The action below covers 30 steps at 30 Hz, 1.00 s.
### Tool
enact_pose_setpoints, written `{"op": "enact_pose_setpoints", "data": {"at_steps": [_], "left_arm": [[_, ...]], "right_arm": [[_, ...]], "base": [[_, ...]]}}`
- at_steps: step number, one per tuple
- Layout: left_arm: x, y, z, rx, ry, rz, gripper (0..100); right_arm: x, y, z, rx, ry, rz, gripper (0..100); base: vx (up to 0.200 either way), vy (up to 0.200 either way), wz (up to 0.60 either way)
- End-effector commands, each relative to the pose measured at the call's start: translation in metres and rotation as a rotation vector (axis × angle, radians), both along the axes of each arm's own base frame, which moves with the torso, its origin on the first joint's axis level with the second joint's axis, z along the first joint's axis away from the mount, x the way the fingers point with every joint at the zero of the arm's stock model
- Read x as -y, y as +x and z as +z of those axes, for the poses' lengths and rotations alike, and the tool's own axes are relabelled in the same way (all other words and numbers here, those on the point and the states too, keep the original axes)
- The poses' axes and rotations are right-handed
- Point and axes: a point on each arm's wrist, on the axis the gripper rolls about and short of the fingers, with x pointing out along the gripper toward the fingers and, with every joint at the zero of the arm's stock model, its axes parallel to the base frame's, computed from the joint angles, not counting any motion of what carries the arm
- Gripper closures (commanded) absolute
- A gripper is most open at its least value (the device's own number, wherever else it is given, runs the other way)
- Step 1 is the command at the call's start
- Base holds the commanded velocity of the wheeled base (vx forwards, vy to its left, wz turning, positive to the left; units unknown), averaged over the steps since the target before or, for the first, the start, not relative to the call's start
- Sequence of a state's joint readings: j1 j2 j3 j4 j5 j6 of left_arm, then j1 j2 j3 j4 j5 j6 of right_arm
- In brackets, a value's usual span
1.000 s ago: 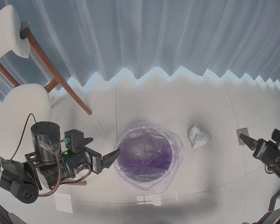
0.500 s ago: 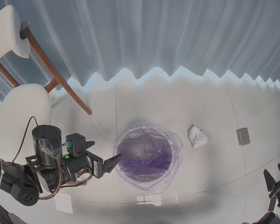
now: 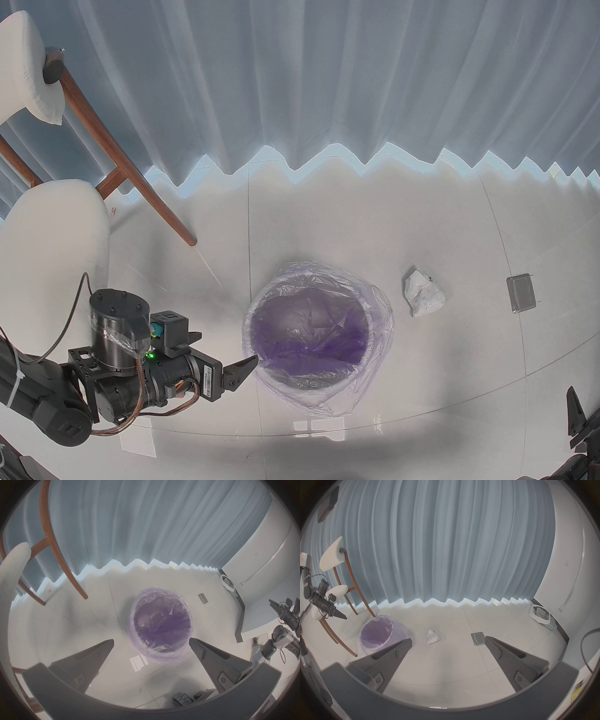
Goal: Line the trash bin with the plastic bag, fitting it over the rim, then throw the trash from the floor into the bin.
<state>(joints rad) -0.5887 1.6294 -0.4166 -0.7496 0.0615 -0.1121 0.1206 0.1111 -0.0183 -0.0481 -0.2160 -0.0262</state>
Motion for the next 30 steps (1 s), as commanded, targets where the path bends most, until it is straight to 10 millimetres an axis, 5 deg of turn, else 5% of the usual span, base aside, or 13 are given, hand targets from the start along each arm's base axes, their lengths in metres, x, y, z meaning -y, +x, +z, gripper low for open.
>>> {"op": "enact_pose_setpoints", "data": {"at_steps": [1,4,8,21,30], "left_arm": [[0.005,0.013,-0.013,-0.042,0.025,0.016,0],[0.025,0.053,-0.026,-0.041,0.049,0.075,0],[0.031,0.074,-0.042,-0.072,0.034,0.120,0],[-0.010,0.077,-0.061,-0.157,0.088,0.324,0],[-0.013,0.075,-0.076,-0.210,0.118,0.324,0]], "right_arm": [[0.000,0.000,-0.005,-0.007,0.002,-0.001,0],[0.000,0.000,-0.005,-0.007,0.007,-0.002,0],[0.000,0.000,-0.005,-0.006,0.017,-0.002,0],[0.000,0.000,-0.005,-0.005,0.019,-0.002,0],[0.000,0.000,-0.005,-0.005,0.021,-0.002,0]], "base": [[0.000,0.000,0.00],[0.000,0.000,0.00],[0.000,0.000,0.00],[0.000,0.000,0.00],[0.000,0.000,0.00]]}}
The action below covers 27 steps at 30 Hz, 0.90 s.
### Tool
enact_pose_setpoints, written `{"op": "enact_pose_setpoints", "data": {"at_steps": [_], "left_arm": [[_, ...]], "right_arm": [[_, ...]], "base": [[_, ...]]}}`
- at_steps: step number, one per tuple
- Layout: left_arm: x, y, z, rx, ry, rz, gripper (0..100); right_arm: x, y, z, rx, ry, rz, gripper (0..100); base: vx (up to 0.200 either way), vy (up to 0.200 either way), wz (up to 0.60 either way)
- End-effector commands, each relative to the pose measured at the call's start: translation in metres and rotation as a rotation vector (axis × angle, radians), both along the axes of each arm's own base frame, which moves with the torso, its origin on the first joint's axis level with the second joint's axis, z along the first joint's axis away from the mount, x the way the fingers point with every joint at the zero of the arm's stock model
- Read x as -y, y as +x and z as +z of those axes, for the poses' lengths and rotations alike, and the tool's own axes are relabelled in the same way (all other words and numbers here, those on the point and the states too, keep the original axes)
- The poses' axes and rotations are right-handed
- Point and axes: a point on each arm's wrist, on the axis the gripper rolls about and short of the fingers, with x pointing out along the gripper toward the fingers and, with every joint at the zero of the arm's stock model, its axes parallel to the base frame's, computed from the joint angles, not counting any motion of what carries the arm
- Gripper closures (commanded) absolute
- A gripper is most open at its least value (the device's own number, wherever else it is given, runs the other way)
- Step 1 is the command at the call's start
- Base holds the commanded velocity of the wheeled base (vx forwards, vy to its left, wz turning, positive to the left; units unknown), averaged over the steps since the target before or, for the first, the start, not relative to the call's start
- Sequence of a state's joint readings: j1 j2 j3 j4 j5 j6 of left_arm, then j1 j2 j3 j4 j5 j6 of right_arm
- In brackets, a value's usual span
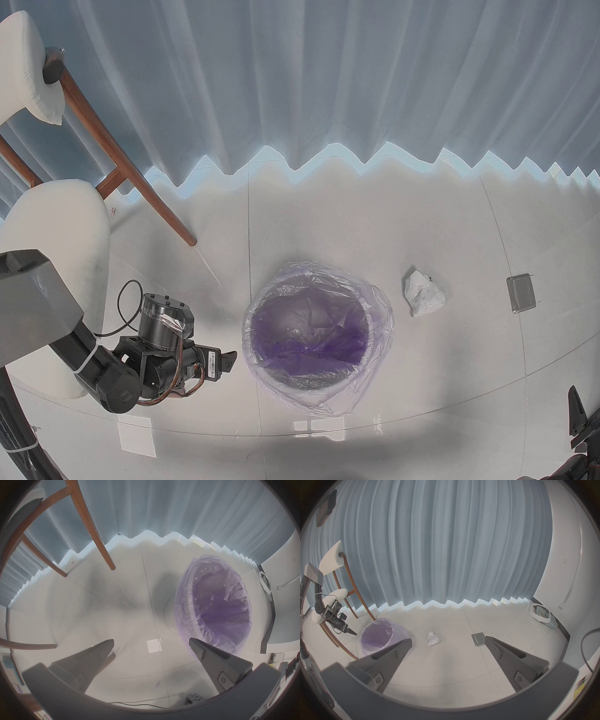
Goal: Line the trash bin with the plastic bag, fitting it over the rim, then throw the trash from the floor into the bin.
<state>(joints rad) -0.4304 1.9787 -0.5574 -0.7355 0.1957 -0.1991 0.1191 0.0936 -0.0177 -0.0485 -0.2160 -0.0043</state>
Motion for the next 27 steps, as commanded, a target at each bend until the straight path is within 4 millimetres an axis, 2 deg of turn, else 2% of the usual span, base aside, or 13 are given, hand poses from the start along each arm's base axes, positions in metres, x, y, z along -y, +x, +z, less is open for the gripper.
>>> {"op": "enact_pose_setpoints", "data": {"at_steps": [1,10,27], "left_arm": [[-0.001,0.005,-0.010,-0.028,0.012,0.008,0],[0.013,0.024,-0.017,-0.011,0.002,-0.008,0],[0.023,0.040,-0.028,-0.009,0.003,-0.015,0]], "right_arm": [[0.000,0.002,-0.005,-0.025,-0.003,0.000,0],[0.000,0.002,-0.005,-0.024,-0.002,0.000,0],[0.000,0.002,-0.005,-0.024,0.004,0.000,0]], "base": [[0.000,0.000,0.00],[0.000,0.000,0.00],[0.000,0.000,0.00]]}}
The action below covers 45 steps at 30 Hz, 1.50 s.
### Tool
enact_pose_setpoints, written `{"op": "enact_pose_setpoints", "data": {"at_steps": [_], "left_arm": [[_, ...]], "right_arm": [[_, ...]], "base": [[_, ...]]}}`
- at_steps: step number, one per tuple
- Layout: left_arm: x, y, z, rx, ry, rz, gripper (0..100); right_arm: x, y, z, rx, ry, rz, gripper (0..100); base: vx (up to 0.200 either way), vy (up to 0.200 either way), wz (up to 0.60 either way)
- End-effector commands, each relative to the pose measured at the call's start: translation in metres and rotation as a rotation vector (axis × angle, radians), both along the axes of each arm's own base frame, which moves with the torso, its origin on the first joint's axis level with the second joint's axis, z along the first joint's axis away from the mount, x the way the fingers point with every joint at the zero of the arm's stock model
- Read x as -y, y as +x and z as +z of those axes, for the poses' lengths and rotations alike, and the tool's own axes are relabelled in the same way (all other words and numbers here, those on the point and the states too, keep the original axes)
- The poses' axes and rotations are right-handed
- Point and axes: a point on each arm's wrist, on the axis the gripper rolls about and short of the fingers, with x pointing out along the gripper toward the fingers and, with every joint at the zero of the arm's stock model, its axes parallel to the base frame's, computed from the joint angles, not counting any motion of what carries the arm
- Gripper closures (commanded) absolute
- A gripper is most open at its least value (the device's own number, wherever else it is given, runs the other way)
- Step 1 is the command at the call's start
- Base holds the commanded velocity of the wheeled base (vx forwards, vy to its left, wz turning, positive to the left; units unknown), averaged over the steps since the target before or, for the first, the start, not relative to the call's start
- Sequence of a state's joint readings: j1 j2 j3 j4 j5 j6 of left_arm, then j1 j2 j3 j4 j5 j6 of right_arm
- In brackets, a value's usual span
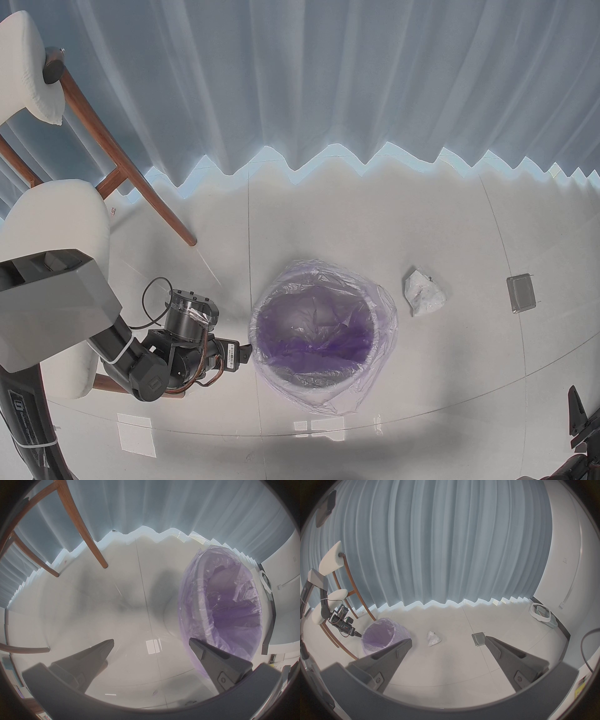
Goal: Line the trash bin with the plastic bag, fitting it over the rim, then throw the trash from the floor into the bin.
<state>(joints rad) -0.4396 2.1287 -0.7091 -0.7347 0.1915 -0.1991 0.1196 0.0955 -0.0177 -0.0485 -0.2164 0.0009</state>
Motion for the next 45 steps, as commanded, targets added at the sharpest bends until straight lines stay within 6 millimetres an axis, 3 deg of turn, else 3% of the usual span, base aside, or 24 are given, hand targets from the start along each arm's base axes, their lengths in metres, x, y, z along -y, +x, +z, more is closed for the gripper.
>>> {"op": "enact_pose_setpoints", "data": {"at_steps": [1,16,24,36,45], "left_arm": [[0.004,0.005,-0.008,-0.010,0.005,-0.003,0],[0.015,0.024,-0.026,-0.017,0.008,-0.008,0],[0.032,0.024,-0.037,-0.026,0.014,-0.046,0],[0.034,0.030,-0.050,-0.043,0.028,-0.039,0],[0.035,0.017,-0.047,-0.055,0.036,-0.058,0]], "right_arm": [[0.000,0.001,-0.005,-0.022,-0.001,0.000,0],[0.000,0.001,-0.005,-0.022,-0.001,0.000,0],[0.000,0.001,-0.005,-0.022,-0.001,0.000,0],[0.000,0.001,-0.005,-0.022,0.001,0.000,0],[0.000,0.001,-0.005,-0.024,0.001,0.000,0]], "base": [[0.000,0.000,0.00],[0.000,0.000,0.00],[0.000,0.000,0.00],[0.000,0.000,0.00],[0.000,0.000,0.00]]}}
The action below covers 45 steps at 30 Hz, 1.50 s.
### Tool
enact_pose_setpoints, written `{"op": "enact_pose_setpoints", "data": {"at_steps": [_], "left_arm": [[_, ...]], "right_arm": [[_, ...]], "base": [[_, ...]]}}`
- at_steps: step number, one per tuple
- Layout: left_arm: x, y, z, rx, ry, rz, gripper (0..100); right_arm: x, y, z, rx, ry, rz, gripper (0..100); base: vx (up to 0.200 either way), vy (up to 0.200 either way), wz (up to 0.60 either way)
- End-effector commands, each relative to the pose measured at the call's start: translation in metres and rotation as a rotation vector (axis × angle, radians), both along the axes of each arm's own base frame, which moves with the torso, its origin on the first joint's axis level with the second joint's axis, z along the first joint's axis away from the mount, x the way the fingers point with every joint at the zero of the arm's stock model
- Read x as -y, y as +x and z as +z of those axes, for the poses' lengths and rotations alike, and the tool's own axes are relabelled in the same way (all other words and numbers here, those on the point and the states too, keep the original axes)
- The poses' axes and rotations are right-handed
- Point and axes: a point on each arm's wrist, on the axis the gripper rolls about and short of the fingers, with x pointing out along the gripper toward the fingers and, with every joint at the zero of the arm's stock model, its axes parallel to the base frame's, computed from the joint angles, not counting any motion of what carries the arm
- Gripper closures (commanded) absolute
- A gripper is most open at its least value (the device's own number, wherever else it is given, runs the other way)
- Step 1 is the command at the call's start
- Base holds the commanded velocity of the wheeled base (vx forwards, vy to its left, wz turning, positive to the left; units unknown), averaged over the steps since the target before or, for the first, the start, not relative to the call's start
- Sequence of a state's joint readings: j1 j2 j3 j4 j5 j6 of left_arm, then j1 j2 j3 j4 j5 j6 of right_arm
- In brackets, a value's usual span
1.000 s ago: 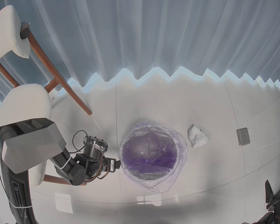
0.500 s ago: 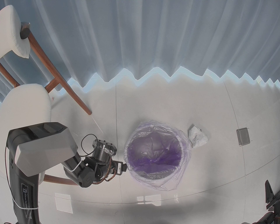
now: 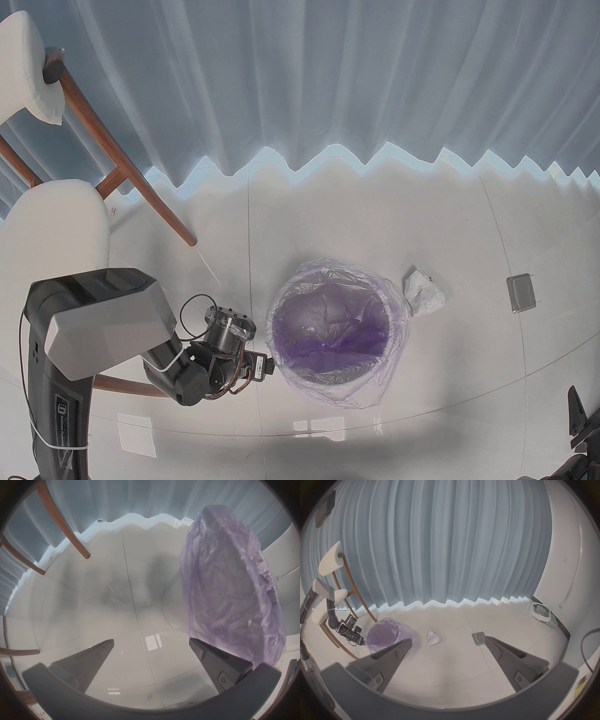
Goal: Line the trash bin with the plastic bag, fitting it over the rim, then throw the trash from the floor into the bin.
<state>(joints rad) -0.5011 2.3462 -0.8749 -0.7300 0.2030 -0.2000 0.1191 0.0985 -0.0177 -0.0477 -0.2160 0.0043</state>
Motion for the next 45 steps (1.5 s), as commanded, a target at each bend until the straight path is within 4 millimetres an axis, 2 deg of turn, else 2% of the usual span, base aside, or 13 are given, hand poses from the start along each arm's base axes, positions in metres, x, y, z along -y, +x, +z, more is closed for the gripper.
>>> {"op": "enact_pose_setpoints", "data": {"at_steps": [1,6,10,16,26,34,40,45], "left_arm": [[-0.003,-0.011,0.004,-0.010,0.004,-0.010,0],[-0.004,-0.026,0.014,-0.015,0.008,-0.040,0],[-0.005,-0.031,0.018,-0.017,-0.012,-0.060,0],[-0.020,-0.046,0.026,-0.018,-0.076,-0.103,0],[-0.036,-0.035,0.026,-0.016,-0.145,-0.120,0],[-0.051,-0.015,0.013,-0.015,-0.145,-0.176,0],[-0.042,-0.001,0.005,0.002,-0.187,-0.229,0],[-0.028,-0.004,0.004,0.012,-0.222,-0.297,0]], "right_arm": [[0.000,0.001,-0.005,-0.020,-0.001,0.000,0],[0.000,0.001,-0.005,-0.020,0.001,0.000,0],[0.000,0.001,-0.005,-0.020,0.001,0.000,0],[0.000,0.001,-0.005,-0.019,0.007,0.000,0],[0.000,0.001,-0.005,-0.018,0.007,0.000,0],[0.000,0.001,-0.005,-0.018,0.007,0.000,0],[0.000,0.001,-0.005,-0.019,0.007,0.000,0],[0.000,0.001,-0.005,-0.021,0.007,0.000,0]], "base": [[0.000,0.000,0.00],[0.000,0.000,0.00],[0.000,0.000,0.00],[0.000,0.000,0.00],[0.000,0.000,0.00],[0.000,0.000,0.00],[0.000,0.000,0.00],[0.000,0.000,0.00]]}}
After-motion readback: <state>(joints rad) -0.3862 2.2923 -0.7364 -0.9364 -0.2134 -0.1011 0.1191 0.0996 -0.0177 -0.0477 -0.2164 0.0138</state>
